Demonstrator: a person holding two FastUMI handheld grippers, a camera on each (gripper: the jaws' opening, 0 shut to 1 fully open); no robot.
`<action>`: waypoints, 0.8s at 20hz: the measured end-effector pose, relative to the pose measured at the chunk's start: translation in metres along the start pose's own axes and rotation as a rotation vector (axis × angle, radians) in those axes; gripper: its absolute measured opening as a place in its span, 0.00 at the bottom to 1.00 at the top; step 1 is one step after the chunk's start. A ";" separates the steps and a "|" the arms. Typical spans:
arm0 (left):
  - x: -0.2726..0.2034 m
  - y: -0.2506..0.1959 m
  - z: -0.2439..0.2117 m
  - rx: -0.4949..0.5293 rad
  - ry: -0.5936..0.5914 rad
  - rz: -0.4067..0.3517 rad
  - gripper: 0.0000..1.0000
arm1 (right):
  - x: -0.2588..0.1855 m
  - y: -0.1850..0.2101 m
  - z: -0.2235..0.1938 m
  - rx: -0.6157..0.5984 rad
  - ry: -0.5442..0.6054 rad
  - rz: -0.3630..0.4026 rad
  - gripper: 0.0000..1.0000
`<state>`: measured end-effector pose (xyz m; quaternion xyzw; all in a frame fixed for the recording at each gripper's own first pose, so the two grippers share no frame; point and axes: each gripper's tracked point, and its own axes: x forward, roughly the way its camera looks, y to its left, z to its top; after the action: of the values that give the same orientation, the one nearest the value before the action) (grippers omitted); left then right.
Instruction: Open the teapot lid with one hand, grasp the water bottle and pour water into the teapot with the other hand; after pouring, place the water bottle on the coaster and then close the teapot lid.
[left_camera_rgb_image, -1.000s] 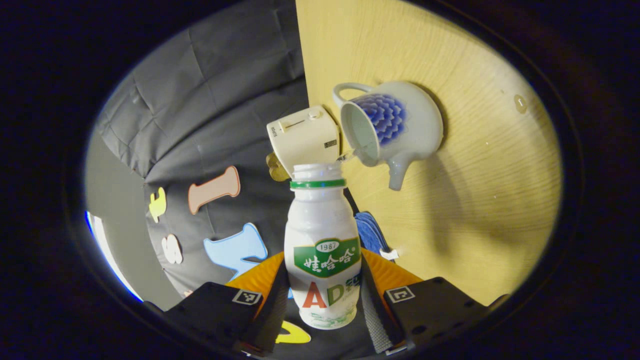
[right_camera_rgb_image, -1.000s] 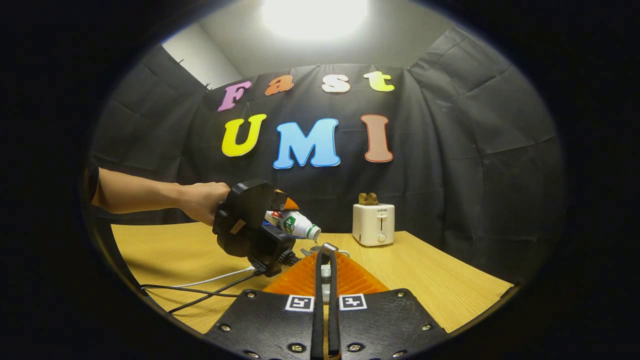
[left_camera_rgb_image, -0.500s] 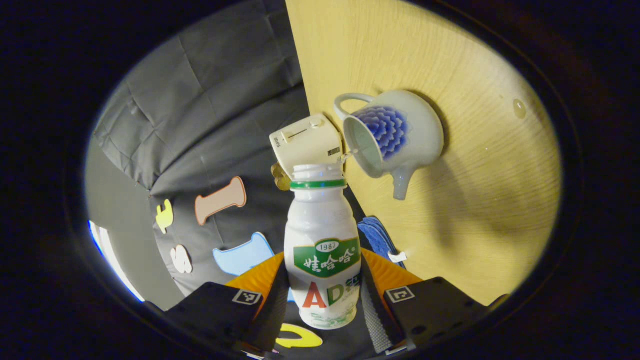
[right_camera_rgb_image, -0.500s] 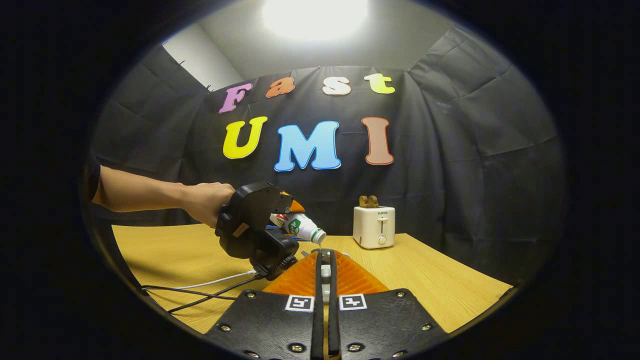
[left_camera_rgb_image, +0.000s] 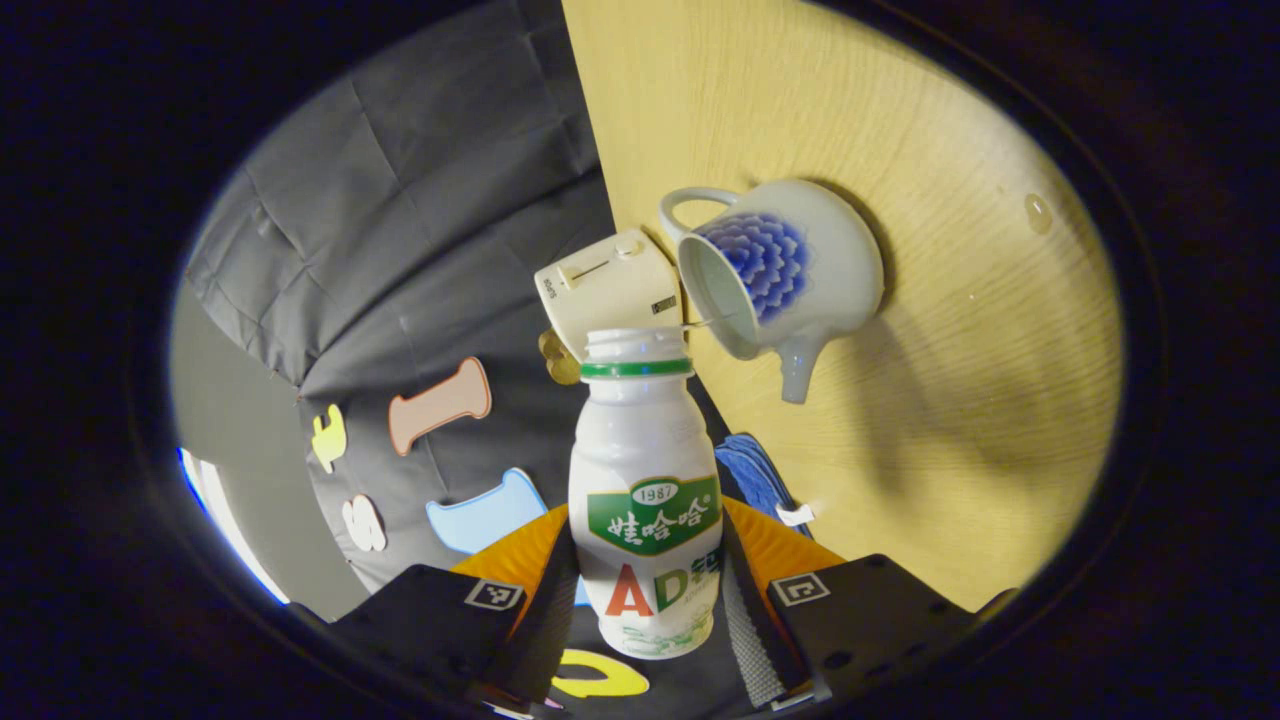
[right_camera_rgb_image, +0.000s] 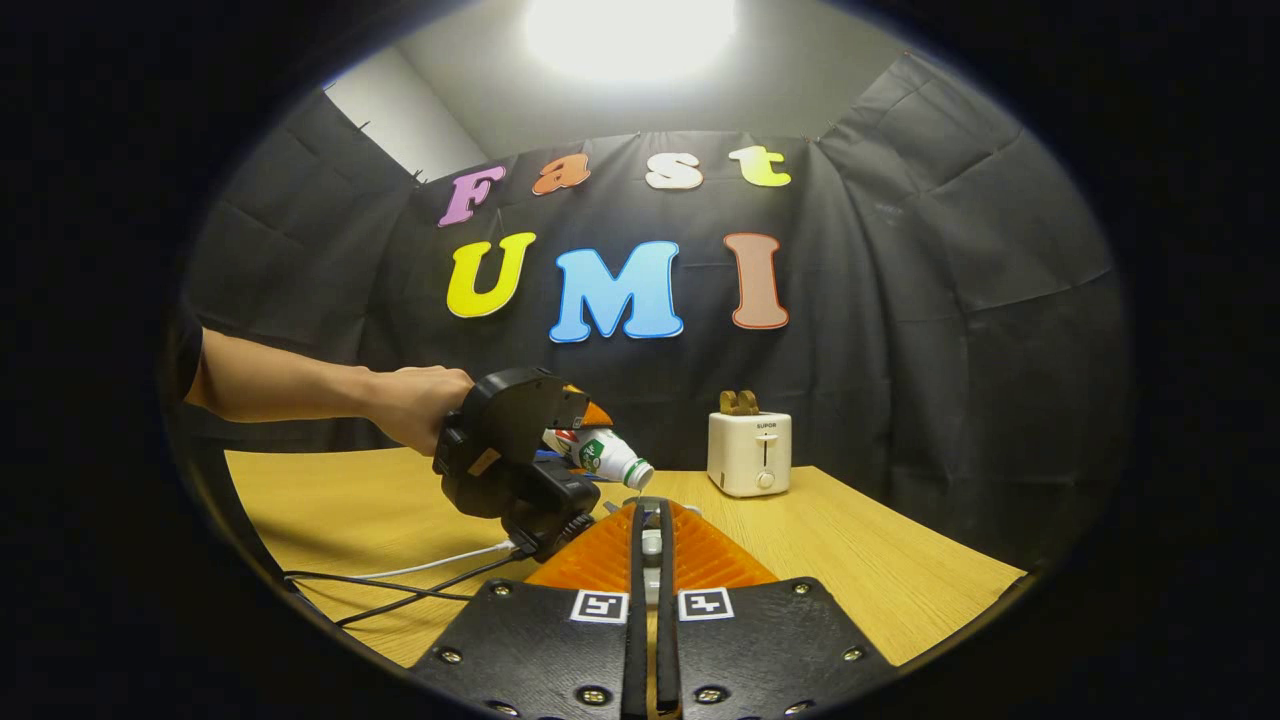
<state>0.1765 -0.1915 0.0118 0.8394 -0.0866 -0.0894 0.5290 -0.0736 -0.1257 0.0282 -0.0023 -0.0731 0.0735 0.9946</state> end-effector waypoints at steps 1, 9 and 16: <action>0.000 0.001 -0.001 0.001 0.002 -0.001 0.80 | 0.000 -0.001 0.000 0.004 0.001 0.000 0.04; 0.000 -0.001 0.002 -0.034 -0.012 -0.009 0.75 | -0.004 -0.003 0.007 0.001 -0.019 -0.008 0.04; 0.006 -0.035 0.011 -0.192 -0.044 -0.092 0.75 | -0.005 -0.009 0.011 0.001 -0.028 -0.026 0.04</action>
<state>0.1811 -0.1873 -0.0247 0.7859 -0.0505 -0.1402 0.6002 -0.0789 -0.1353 0.0387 0.0001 -0.0871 0.0604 0.9944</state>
